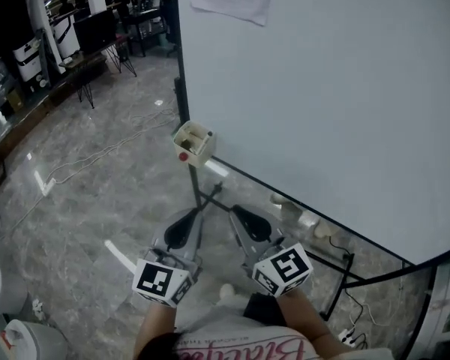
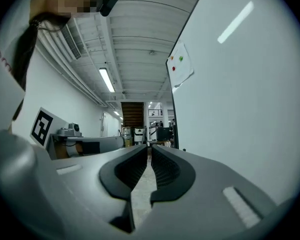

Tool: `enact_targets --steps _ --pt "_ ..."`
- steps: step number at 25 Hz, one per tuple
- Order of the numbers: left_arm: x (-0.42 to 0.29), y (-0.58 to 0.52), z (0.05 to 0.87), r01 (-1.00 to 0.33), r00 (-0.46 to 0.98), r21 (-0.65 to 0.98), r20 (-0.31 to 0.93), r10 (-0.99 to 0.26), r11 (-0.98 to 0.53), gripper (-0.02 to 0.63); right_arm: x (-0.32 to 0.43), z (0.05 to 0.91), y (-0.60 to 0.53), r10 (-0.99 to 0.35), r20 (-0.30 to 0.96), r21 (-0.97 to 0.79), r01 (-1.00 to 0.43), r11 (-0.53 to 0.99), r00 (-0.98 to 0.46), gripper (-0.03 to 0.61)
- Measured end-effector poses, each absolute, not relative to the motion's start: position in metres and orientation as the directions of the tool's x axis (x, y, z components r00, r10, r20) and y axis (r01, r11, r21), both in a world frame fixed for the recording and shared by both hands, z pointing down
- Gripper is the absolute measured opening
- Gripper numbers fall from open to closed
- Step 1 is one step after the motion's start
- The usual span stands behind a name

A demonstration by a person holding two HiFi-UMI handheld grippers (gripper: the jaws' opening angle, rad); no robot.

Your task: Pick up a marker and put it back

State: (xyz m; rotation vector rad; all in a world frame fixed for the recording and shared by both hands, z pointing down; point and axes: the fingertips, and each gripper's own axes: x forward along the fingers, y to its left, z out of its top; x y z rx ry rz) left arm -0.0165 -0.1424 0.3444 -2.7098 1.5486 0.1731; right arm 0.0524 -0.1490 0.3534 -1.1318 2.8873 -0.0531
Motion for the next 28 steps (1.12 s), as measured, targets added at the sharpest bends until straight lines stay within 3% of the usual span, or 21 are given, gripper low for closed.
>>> enact_targets --steps 13,28 --pt "-0.057 -0.251 0.364 -0.872 0.479 0.08 -0.067 -0.875 -0.483 -0.002 0.02 0.396 -0.278 -0.689 0.068 -0.113 -0.692 0.713 -0.721 0.1" --pt "-0.085 -0.354 0.373 -0.808 0.57 0.136 -0.068 -0.819 -0.573 -0.002 -0.018 0.433 -0.392 -0.731 0.179 -0.179 -0.752 0.634 -0.659 0.121"
